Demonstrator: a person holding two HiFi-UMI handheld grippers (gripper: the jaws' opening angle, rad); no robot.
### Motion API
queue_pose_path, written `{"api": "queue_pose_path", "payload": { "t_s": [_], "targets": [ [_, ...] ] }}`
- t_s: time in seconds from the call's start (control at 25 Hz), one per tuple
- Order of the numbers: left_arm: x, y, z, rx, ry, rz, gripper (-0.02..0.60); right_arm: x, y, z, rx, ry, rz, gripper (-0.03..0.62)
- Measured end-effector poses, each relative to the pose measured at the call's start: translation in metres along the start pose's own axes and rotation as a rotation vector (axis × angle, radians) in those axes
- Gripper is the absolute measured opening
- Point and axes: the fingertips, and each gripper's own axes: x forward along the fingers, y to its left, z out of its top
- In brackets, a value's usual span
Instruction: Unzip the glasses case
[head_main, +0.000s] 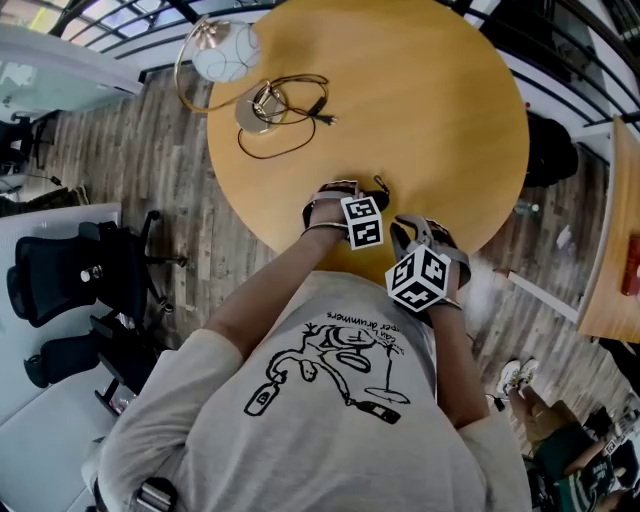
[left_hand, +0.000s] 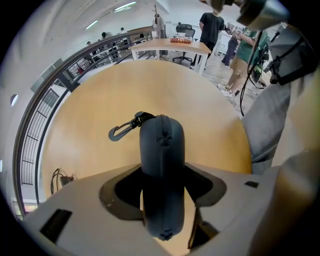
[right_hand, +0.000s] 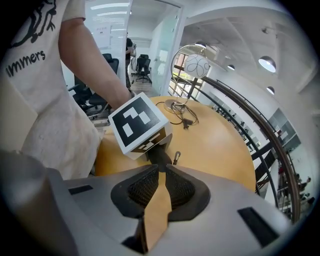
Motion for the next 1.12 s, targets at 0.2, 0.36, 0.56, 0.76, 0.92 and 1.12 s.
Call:
{"api": "queue_pose_path", "payload": {
  "t_s": [0.2,0.36,0.56,0.76,0.92,1.12],
  "targets": [
    [0.0,0.0,0.0,-0.018,-0.037,0.004,0.247,0.002,0.003,-0.001,0.003,0.008,0.008,0.032],
    [-0.003,-0.002,-0.003,-0.04,-0.055,0.009,0.249,0.002,0.007,-0.001,0.001,0.007,0.011,0.032],
    [-0.016,0.0,-0.009,-0.089,-0.095,0.023,0.249,0.003,0.006,0.001,-0.001,0.001,0.012,0.032],
    [-0.036,0.004,-0.017,-0.143,-0.142,0.057,0.249,0.004,0.005,0.007,0.0,-0.018,0.015,0.032],
    [-0.063,0.007,-0.013,-0.204,-0.213,0.077,0.249,0.003,0.004,0.009,0.013,-0.035,0.023,0.032],
    [-0.117,0.012,0.002,-0.36,-0.401,0.085,0.232,-0.006,-0.006,0.023,0.109,-0.128,0.024,0.032]
  ]
}}
